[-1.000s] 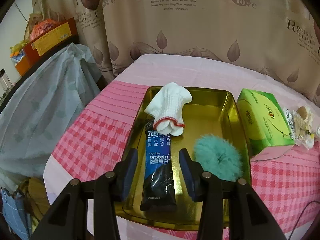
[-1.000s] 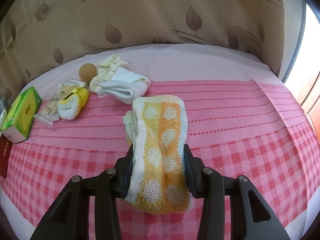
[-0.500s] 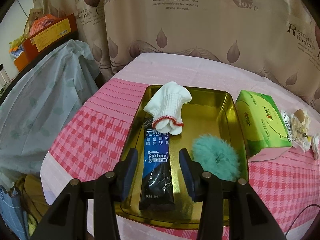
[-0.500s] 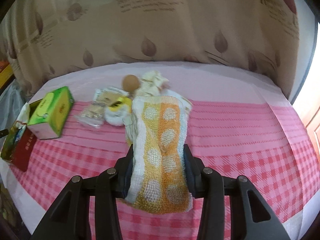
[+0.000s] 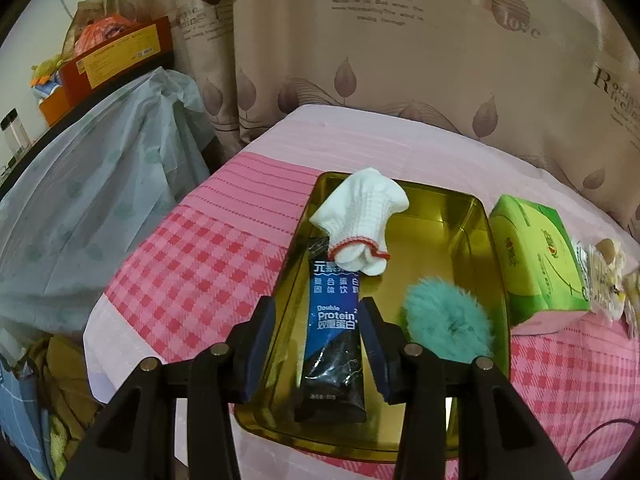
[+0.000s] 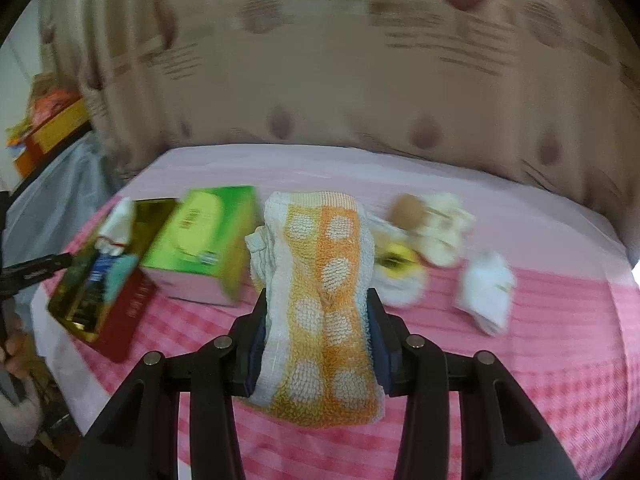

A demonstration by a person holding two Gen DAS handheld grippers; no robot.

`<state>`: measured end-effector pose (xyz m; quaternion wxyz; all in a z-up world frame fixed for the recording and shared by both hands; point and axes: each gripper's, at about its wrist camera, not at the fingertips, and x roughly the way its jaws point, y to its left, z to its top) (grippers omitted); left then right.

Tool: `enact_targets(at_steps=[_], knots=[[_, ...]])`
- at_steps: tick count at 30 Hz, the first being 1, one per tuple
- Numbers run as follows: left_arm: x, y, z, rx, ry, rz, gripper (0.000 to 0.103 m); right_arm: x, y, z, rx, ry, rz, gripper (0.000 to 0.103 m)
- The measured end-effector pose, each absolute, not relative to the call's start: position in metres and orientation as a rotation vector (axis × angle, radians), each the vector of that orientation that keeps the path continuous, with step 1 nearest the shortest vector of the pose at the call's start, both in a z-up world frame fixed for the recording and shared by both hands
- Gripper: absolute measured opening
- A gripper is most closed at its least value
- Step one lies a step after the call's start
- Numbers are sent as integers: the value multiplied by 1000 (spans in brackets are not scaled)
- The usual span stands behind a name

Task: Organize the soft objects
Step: 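Carry the dotted orange towel with the right tool over the tin, then lower the towel into the tin and open the right tool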

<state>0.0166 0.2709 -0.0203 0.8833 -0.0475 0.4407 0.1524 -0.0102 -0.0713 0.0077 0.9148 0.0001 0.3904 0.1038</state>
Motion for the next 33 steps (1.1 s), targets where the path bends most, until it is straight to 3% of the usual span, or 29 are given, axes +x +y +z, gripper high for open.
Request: enact_targets(at_steps=[16, 33], knots=[[11, 307, -16, -194, 898, 423, 44, 41, 124, -2, -128, 835, 479, 40], [5, 342, -21, -328, 902, 511, 44, 84, 200, -47, -218, 909, 402, 40]])
